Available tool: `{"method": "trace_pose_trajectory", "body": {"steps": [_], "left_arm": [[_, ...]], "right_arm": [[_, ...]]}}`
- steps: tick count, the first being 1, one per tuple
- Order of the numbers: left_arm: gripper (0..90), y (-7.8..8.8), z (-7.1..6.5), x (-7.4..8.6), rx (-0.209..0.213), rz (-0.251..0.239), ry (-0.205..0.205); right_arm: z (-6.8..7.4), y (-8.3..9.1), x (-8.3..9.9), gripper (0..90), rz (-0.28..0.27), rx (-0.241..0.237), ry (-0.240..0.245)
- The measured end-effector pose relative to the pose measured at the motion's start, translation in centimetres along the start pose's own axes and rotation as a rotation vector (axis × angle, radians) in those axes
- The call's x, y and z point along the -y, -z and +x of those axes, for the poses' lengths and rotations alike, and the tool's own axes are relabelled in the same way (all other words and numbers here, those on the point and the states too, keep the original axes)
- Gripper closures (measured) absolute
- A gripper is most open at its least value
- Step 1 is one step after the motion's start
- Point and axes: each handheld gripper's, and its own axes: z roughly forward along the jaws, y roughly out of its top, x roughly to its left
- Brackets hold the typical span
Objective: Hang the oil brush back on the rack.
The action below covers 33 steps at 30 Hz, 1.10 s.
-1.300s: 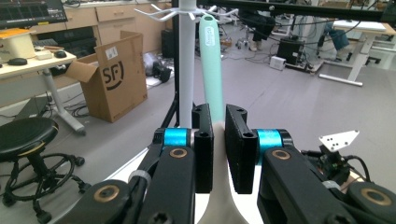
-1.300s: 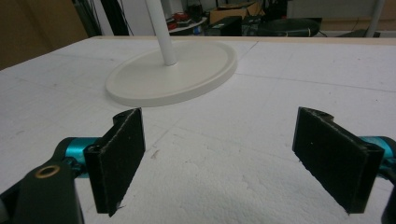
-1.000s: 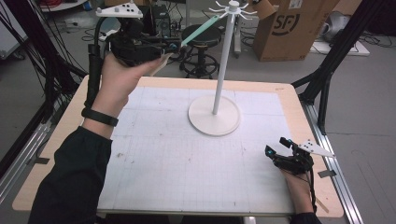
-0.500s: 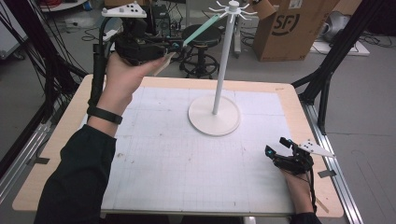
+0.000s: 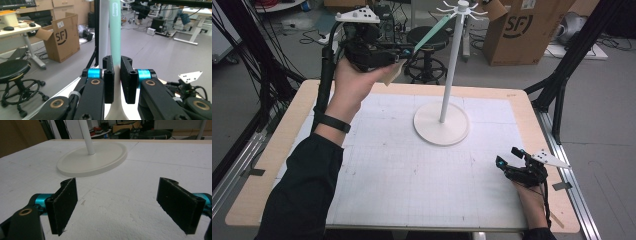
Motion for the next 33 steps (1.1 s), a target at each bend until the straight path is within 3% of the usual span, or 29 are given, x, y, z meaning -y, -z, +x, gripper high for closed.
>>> {"method": "trace_pose_trajectory", "body": {"steps": [6,19,23,26,33], "left_arm": [[82.1,-0.5,-0.1,0.2,-0.015,0.028,-0.012],[80.6,-1.5,0.1,0.7,-0.022,0.051,0.003],[53.8,-1.0,0.1,1.2,-0.019,0.057,-0.013],[40.7,0.0,0.3,2.5,-0.020,0.041,-0.014],[29.4,4.1,1.2,7.8,-0.055,0.073,-0.025]], "right_arm": [[0.0,0.0,0.0,16.5,0.000,-0.002,0.000],[0.0,0.0,0.0,16.5,-0.001,-0.004,0.001],[0.0,0.0,0.0,16.5,0.000,-0.005,0.000],[0.0,0.0,0.0,16.5,0.007,-0.004,-0.004],[0.1,0.0,0.0,16.5,0.004,-0.002,0.004]]}}
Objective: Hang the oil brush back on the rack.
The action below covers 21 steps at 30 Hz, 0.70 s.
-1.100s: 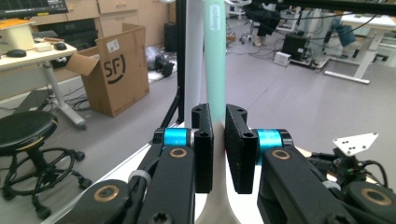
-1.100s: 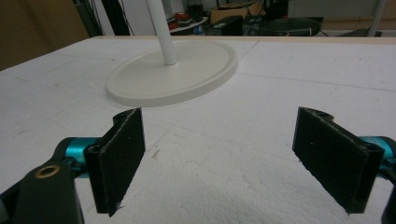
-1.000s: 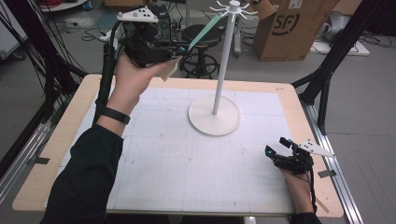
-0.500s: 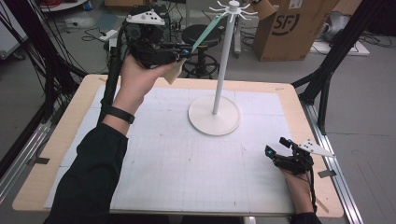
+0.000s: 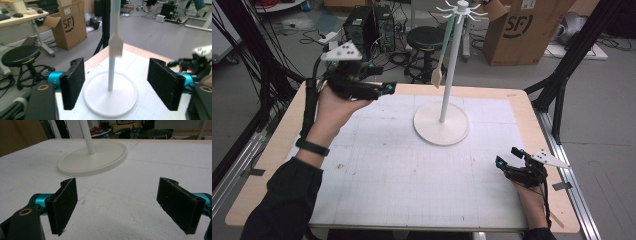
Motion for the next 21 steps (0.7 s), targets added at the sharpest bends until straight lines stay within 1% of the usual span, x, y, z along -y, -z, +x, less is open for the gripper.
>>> {"method": "trace_pose_trajectory", "body": {"steps": [2,6,8,11,13,17,21], "left_arm": [[27.0,1.2,0.2,2.0,-0.009,0.005,-0.006],[26.3,3.3,0.3,6.1,-0.029,0.034,-0.028],[25.9,4.1,0.3,8.3,-0.033,0.044,-0.020],[25.3,5.1,0.5,11.2,-0.049,0.064,-0.028],[24.4,5.7,0.8,13.0,-0.055,0.069,-0.019],[22.8,6.5,1.0,15.7,-0.067,0.061,-0.008],[21.3,6.7,1.2,17.6,-0.078,0.066,0.002]], "right_arm": [[0.0,0.0,0.0,16.5,0.002,0.001,0.000],[0.0,0.0,0.0,16.5,0.001,0.004,0.004],[0.0,0.0,0.0,16.5,0.002,0.006,0.002],[0.0,0.0,0.0,16.5,0.001,0.008,0.004],[0.0,0.0,0.0,16.5,0.002,0.009,0.005],[0.0,0.0,0.0,16.5,0.003,0.009,0.004],[0.0,0.0,0.0,16.5,0.003,0.010,0.004]]}}
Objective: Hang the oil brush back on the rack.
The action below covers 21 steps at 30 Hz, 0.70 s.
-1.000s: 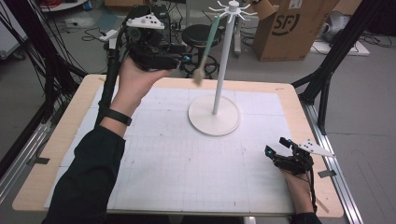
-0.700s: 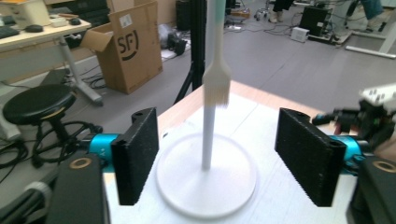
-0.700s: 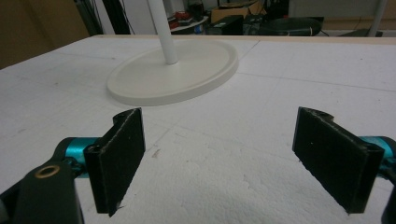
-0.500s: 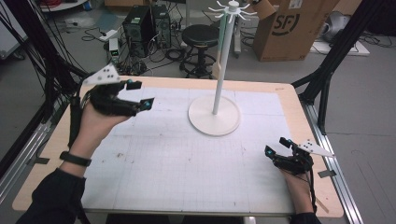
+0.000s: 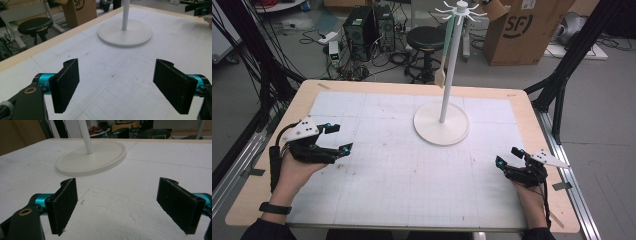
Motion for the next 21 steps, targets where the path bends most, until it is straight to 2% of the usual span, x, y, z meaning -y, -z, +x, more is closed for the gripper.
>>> {"method": "trace_pose_trajectory", "body": {"steps": [4,7,9,14,18,21], "left_arm": [[21.1,-0.1,0.4,1.9,0.002,-0.005,0.028],[21.1,-0.2,0.6,3.3,-0.007,0.005,0.019],[21.1,-0.2,0.9,4.2,0.010,0.009,0.041],[21.1,0.2,1.7,6.3,-0.018,-0.003,0.078],[21.2,0.4,1.8,7.7,-0.001,-0.029,0.114],[21.1,0.1,1.8,8.1,-0.014,0.008,0.103]], "right_arm": [[0.0,0.0,0.0,16.5,-0.001,-0.001,0.003],[0.0,0.0,0.0,16.5,-0.001,-0.001,0.004],[0.0,0.0,0.0,16.5,0.000,0.001,0.004],[0.1,0.0,0.0,16.5,0.001,0.004,0.003],[0.1,0.0,0.0,16.5,0.001,0.003,0.003],[0.0,0.0,0.0,16.5,0.000,0.002,0.000]]}}
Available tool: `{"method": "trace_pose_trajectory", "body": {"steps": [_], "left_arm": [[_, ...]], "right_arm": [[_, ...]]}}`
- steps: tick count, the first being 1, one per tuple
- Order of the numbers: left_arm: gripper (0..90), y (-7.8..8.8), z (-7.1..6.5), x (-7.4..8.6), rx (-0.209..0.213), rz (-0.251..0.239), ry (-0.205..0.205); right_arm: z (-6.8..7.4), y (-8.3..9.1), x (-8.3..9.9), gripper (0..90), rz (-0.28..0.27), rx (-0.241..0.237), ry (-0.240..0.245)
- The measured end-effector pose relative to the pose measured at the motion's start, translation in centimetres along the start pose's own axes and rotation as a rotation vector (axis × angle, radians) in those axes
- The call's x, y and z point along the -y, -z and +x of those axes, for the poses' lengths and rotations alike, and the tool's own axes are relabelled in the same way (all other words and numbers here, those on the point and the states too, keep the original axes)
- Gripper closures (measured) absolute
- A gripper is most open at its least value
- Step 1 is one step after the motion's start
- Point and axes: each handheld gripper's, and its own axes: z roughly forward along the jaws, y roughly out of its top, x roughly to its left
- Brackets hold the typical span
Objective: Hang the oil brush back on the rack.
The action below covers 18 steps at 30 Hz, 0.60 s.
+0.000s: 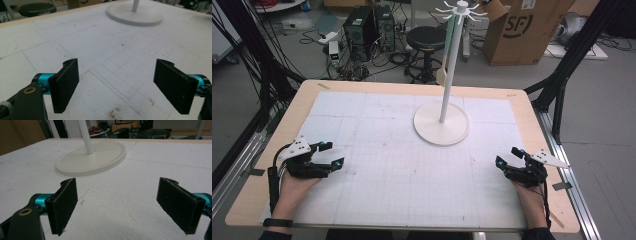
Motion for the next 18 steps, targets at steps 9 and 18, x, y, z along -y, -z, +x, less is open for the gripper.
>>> {"method": "trace_pose_trajectory", "body": {"steps": [9,18], "left_arm": [[21.1,-0.52,-0.29,0.68,0.020,-0.013,0.005],[21.3,-0.61,-0.26,0.84,0.015,-0.016,0.023]], "right_arm": [[-0.01,-0.03,-0.01,16.5,0.002,-0.002,0.002],[-0.02,-0.03,-0.02,16.5,0.004,-0.005,0.002]]}}
